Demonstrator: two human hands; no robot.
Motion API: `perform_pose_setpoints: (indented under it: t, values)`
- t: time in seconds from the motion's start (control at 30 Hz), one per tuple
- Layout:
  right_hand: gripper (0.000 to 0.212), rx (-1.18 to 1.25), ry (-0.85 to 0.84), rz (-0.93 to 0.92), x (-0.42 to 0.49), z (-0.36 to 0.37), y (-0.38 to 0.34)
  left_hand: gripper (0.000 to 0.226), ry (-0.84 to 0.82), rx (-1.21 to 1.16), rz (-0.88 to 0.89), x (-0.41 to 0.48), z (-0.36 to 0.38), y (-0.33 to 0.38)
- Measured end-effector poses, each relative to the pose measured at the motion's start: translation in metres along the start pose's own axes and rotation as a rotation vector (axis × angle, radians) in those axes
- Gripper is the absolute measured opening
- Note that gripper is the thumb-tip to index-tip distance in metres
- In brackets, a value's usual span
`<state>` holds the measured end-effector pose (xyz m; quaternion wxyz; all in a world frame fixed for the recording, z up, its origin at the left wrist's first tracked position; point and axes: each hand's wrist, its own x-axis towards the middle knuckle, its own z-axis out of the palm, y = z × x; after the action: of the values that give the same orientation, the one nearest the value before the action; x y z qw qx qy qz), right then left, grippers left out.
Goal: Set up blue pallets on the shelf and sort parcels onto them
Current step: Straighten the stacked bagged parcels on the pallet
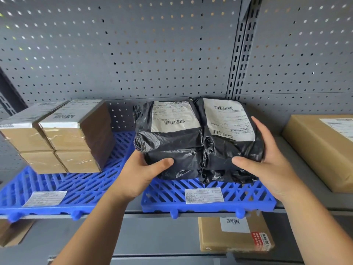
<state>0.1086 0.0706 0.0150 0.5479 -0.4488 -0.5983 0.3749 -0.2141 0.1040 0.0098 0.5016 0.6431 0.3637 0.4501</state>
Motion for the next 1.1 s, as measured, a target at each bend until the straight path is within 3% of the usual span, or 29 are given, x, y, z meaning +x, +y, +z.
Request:
perform_pose_setpoints:
  t: [0.2,0.33,0.4,0.63,0.67,0.8,0.93,1.0,1.1]
  values:
    - [0.096,-0.125,0.038,-0.029,0.004,-0.001,0.002,0.022,0.123,0.114,0.042,-0.001,0.013,0.004]
    - [0.092,-0.135,0.044,-0.038,0.01,-0.003,-0.001,0.007,0.11,0.176,0.072,0.001,0.018,0.008]
    - [0.091,-0.122,0.052,-0.044,0.013,-0.005,-0.003,0.022,0.109,0.212,0.093,0.002,0.019,0.009]
    - [0.086,-0.101,0.041,-0.03,0.014,-0.003,0.002,0.007,0.15,0.245,0.08,0.0,0.021,0.005]
    - [0.087,-0.093,0.034,-0.029,0.013,-0.003,0.003,0.01,0.151,0.201,0.052,-0.001,0.021,0.008]
    - [0.089,0.026,0.035,-0.022,0.008,-0.007,0.001,0.063,0.072,-0.031,0.023,-0.001,0.01,0.004]
    - [0.067,0.165,0.173,-0.019,0.012,-0.013,-0.011,0.126,0.207,-0.196,-0.006,-0.004,-0.003,0.006]
    - [0.06,0.179,0.19,0.009,0.017,-0.015,-0.017,0.128,0.237,-0.133,0.047,-0.003,-0.007,0.011]
    - [0.06,0.115,0.166,0.054,0.022,-0.011,-0.022,0.109,0.207,0.041,0.13,0.006,-0.009,0.024]
